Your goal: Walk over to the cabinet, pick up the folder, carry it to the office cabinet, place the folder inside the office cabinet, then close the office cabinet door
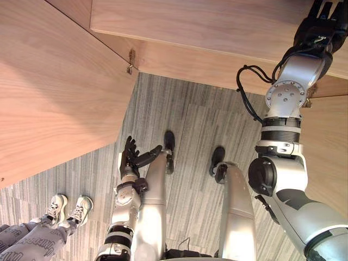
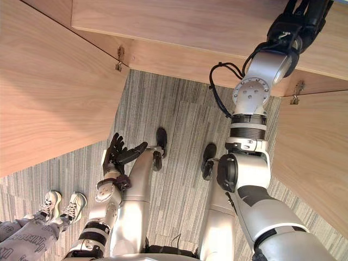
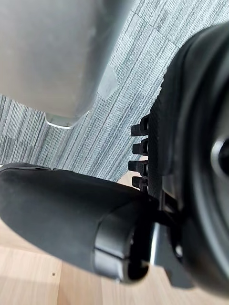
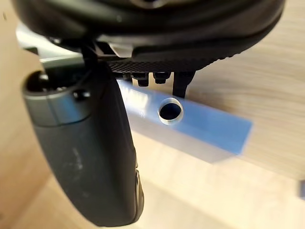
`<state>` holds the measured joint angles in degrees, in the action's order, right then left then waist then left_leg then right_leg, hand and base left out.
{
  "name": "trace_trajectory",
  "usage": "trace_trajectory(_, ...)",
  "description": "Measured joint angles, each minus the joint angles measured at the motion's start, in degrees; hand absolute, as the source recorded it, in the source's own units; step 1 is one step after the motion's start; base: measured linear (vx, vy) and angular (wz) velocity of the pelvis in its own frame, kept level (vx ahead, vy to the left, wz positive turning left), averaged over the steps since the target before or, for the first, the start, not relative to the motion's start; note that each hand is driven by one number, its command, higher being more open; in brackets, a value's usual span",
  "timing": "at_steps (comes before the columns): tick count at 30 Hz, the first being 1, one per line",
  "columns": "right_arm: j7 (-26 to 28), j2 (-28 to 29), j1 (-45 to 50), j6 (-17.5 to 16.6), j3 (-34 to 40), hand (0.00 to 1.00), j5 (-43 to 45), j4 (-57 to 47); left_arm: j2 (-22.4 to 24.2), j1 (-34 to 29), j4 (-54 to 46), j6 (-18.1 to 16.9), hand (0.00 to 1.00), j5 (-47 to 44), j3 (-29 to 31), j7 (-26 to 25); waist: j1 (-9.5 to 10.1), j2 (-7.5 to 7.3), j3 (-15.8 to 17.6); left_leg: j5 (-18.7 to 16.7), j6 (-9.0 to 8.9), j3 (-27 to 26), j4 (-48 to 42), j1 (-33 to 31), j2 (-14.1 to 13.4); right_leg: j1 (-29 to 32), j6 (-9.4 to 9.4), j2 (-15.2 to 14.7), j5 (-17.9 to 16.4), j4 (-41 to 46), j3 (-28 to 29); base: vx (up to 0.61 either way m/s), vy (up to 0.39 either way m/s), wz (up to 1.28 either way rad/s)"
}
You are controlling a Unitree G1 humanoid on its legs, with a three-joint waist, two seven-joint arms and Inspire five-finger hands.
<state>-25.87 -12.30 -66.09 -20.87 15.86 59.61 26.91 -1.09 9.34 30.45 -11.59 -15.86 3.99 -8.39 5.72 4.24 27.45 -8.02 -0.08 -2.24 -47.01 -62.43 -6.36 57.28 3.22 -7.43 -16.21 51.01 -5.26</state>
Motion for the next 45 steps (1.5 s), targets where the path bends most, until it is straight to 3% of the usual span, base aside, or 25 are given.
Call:
trace_trajectory(10, 13.2, -8.9, 8.6, 8.5, -18.5, 1.0, -4.8, 2.9, -0.8, -0.1, 4.7, -0.4, 1.0, -4.7, -0.1, 2.6, -2.35, -0.56, -1.0, 0.1, 0.18, -2.7, 3.2, 4.7, -1.1, -4.3, -0.05, 0.3, 1.0, -3.8, 0.5, 0.01, -0.02, -0.05)
trace_trajectory(12, 16.2, -11.4, 9.4, 10.1, -23.3, 1.0, -9.9, 6.2, -1.5, -0.1, 6.1, -1.0, 1.0, -6.6, -0.3, 3.7, -2.69, -1.09, -1.3, 0.1, 0.19, -3.3, 4.0, 5.2, -1.2, -4.6, 0.0, 0.3, 1.2, -4.6, 0.6, 0.03, -0.017, -0.03)
trace_trajectory(17, 21.4, -17.0, 10.1, 10.7, -29.6, 1.0, -25.8, 8.6, -3.2, -0.1, 9.0, -1.3, 1.0, -8.5, -0.3, 5.8, -3.28, -1.84, -1.7, 0.1, 0.2, -3.9, 5.0, 6.5, -1.3, -5.9, 0.13, 0.2, 1.4, -5.8, 0.7, 0.02, -0.011, -0.01)
trace_trajectory(18, 22.2, -18.2, 10.2, 10.9, -31.7, 0.0, -29.4, 9.1, -3.8, -0.1, 10.1, -1.3, 1.0, -9.0, -0.3, 6.2, -3.37, -2.29, -2.0, 0.1, 0.19, -4.1, 5.3, 7.1, -1.4, -6.4, 0.12, 0.2, 1.4, -6.2, 0.7, 0.02, -0.039, -0.04)
trace_trajectory(24, 22.0, -20.9, 9.6, 11.9, -35.2, 0.0, -50.0, 13.2, -5.6, -0.4, 13.6, -1.0, 1.0, -10.1, -0.7, 6.6, -3.26, -3.93, -3.4, 0.1, 0.18, -4.7, 6.6, 8.6, -1.6, -8.0, 0.06, 0.2, 1.5, -7.7, 0.4, 0.01, -0.02, 0.0)
trace_trajectory(30, 21.0, -21.0, 9.9, 14.2, -36.9, 0.0, -59.0, 14.7, -5.9, -0.4, 14.6, -0.8, 1.0, -10.2, -1.7, 6.7, -2.59, -4.49, -5.1, 0.1, 0.18, -5.1, 7.3, 8.8, -1.7, -8.2, 0.04, 0.2, 1.6, -8.6, 0.3, 0.0, -0.005, 0.0)
trace_trajectory(38, 20.3, -17.6, 10.6, 16.0, -36.2, 0.0, -60.6, 14.8, -5.7, -0.4, 14.6, -0.8, 1.0, -10.5, -1.6, 6.6, -2.12, -4.48, -5.1, 0.1, 0.19, -5.3, 8.0, 8.8, -1.6, -8.3, 0.13, 0.2, 2.0, -9.4, 0.2, 0.0, -0.004, 0.0)
trace_trajectory(45, 14.3, -11.4, 4.4, 18.7, -31.9, 0.0, -61.5, 19.9, -4.7, -0.4, 12.6, -1.2, 1.0, -11.2, -0.6, 5.5, -1.99, -4.39, -5.2, 0.3, 0.43, -5.0, 7.9, 7.3, -1.5, -7.0, 0.03, 0.2, 2.2, -9.5, 0.0, 0.0, 0.0, 0.0)
